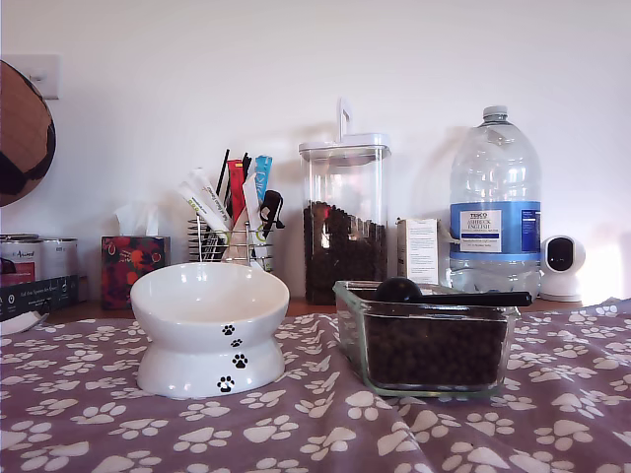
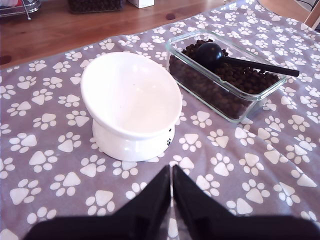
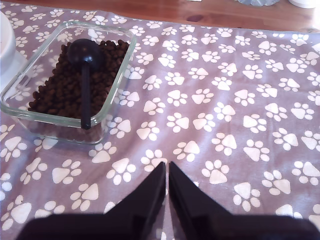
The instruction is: Measure one spoon of cat food and pour it into the food bowl
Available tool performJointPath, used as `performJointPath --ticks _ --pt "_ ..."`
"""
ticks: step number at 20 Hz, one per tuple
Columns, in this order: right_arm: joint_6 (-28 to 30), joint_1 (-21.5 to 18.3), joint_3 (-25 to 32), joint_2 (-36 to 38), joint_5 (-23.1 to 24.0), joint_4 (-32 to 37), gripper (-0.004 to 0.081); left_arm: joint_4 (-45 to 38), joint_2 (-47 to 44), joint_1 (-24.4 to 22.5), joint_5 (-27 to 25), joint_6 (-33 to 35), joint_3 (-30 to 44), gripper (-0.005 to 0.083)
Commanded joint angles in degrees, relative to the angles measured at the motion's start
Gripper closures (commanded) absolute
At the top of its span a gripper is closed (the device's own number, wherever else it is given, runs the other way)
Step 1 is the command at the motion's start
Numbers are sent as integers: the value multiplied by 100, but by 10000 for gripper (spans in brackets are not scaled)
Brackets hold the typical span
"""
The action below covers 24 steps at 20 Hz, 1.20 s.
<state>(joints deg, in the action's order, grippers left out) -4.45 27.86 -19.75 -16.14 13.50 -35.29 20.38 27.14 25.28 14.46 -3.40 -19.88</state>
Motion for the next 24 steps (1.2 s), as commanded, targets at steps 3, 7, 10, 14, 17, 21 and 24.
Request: performJointPath --ticks 3,7,10,14,17,21,24 --pt "-9 24 -24 -44 15 -186 780 527 17 -13 9 39 35 792" --pt "2 24 -24 -44 22 -140 780 525 17 -13 9 39 35 793" --pt "-188 26 -24 -44 -94 251 780 431 17 -13 9 39 35 792" --pt "-905 26 -24 -44 -205 1056 780 15 20 -9 396 -13 35 793" --pt "-1029 26 -24 -96 -385 1440 780 -398 20 26 782 -339 35 793" --pt "-859 26 -68 -619 -1307 1598 780 -614 26 151 914 -422 35 793" --pt "-546 26 -490 -1541 -1628 1572 780 -680 26 234 935 -420 35 793"
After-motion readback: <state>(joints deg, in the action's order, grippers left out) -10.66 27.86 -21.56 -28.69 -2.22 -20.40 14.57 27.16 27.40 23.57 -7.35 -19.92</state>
